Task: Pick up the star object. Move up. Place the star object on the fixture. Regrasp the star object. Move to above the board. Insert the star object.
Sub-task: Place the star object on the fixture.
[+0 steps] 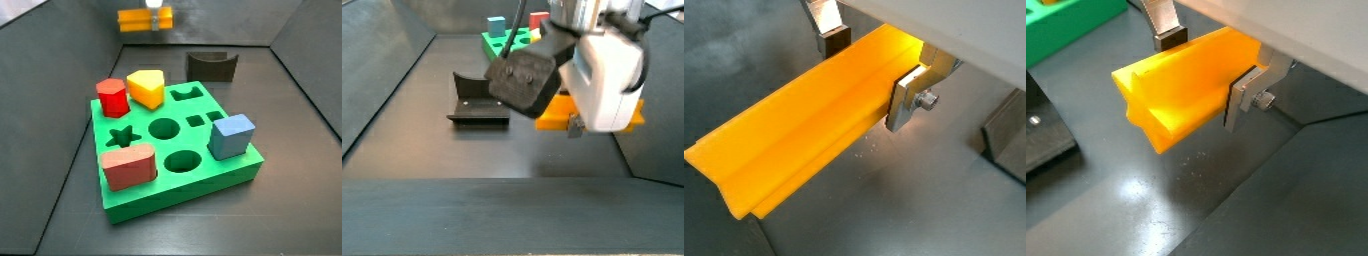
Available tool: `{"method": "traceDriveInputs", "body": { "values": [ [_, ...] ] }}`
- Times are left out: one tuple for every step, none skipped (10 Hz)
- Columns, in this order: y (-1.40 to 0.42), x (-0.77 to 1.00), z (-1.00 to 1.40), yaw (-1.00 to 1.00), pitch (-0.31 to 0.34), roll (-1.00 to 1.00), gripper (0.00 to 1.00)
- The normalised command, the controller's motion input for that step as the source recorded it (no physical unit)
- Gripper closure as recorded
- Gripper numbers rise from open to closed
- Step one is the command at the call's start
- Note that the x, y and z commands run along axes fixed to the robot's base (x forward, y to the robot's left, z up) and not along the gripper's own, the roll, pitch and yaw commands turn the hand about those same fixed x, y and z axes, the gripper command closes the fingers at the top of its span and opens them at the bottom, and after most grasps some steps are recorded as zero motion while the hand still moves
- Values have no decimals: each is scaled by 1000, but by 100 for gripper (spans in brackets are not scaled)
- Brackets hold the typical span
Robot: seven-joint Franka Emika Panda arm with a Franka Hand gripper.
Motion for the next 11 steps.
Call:
{"method": "traceDriveInputs", "body": {
  "values": [
    [-4,-23,1000,-15,53,55,100],
    [-8,-29,1000,-5,66,73,100],
    [-12,-32,1000,6,75,83,100],
    [-13,-35,981,14,81,88,100],
    [-11,-35,897,17,85,89,100],
    [-10,-26,728,18,83,80,100],
    [-5,-22,596,13,84,70,100],
    [0,-11,416,14,87,58,100],
    [0,-8,324,13,95,52,100],
    [-1000,895,285,1000,25,-42,100],
    [-1000,899,235,1000,29,-42,100]
  ]
}}
